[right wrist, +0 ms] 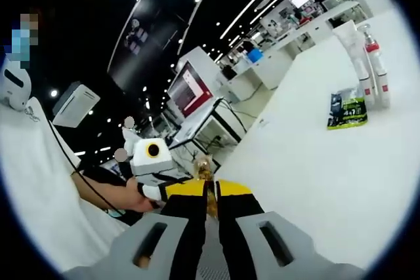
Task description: Arrange the skincare products in the storage area until every visible bottle or jar stands upright without overlapping.
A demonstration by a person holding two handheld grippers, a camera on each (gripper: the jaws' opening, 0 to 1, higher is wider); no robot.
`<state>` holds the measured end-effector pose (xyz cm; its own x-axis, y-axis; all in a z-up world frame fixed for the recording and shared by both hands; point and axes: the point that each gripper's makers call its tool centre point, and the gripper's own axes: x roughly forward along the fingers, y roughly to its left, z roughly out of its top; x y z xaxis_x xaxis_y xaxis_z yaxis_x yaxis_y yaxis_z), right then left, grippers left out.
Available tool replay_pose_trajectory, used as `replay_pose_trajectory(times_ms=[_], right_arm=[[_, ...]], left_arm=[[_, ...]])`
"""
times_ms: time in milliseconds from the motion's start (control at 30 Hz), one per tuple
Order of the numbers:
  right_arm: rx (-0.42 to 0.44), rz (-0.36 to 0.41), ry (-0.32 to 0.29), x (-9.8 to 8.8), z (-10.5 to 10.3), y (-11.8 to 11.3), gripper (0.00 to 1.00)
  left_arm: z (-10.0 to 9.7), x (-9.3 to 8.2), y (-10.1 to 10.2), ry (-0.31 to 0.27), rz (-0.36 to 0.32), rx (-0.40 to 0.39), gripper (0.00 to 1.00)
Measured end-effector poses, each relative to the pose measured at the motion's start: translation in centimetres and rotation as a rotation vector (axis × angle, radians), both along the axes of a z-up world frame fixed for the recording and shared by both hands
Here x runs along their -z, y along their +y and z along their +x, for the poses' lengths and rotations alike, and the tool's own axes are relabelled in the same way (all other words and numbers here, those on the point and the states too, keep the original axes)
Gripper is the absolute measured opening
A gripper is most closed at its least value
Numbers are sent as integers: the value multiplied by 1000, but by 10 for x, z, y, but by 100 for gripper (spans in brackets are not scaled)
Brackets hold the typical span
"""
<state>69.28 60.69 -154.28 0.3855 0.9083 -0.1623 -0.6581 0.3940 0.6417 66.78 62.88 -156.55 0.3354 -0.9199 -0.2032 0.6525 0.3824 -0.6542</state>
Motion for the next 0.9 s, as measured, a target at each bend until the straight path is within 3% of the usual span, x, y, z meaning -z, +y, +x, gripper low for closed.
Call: replay_pose_trajectory(times_ms=[267, 367, 533, 567, 700, 900], right_arm=[[17, 13, -16, -3, 1, -1, 11], [1, 7, -14, -2, -2, -1, 4], [1, 39, 13, -5, -5, 1, 0], [7, 69, 38, -7, -5, -1, 0], [1, 119, 31, -16, -8, -1, 0], [5, 111, 16, -16, -10, -1, 0]], left_arm=[[-10, 8, -5, 51, 6, 54, 0], [-14, 10, -8, 57, 17, 69, 0], [-17, 12, -8, 11, 50, 75, 4], [-17, 12, -9, 12, 44, 76, 5], [-23, 11, -11, 27, 34, 103, 6], [-27, 6, -11, 46, 1, 114, 3]])
